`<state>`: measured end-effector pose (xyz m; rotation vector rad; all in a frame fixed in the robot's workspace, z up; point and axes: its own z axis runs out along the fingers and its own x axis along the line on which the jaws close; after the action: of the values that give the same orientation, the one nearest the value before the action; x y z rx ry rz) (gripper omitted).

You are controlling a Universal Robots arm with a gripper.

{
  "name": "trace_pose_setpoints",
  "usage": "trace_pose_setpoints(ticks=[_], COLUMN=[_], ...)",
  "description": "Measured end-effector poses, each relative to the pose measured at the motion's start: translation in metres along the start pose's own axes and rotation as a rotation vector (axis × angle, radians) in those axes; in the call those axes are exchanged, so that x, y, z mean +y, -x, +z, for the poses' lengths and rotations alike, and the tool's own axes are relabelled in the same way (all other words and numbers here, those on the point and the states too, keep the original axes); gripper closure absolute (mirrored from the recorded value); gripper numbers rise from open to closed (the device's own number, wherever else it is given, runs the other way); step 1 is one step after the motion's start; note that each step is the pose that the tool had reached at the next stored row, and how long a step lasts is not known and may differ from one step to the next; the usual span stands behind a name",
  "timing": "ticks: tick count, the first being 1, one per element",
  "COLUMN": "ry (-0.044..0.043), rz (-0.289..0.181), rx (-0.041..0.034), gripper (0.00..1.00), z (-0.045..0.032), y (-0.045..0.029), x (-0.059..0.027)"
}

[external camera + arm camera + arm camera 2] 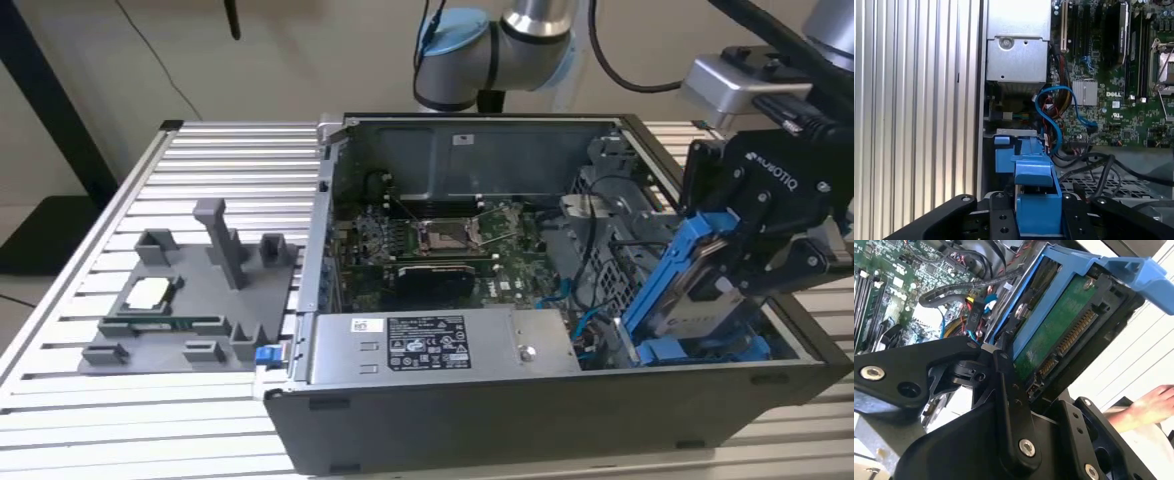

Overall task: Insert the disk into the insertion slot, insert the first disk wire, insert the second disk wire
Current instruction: 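Insert the disk into the insertion slot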

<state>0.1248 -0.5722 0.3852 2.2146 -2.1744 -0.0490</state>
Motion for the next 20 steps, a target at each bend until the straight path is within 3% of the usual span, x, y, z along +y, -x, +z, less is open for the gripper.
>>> trace_pose_setpoints(ticks=[6, 10, 15, 17, 20], ry=[0.0003, 0.0003, 0.0001, 0.0002, 0.0002], rz=[0.0, 0.0, 0.0, 0.0, 0.0], rx=[-0.0001, -0.0001, 0.0002, 0.0, 0.0], gripper=[0.67, 0.67, 0.67, 0.6, 0.6], z=[0.0093, 0.0114, 0.0121, 0.0122, 0.0084], y=[0.0, 0.0, 0.0, 0.0001, 0.0], x=[-0.0005, -0.0006, -0.0007, -0.0007, -0.0005])
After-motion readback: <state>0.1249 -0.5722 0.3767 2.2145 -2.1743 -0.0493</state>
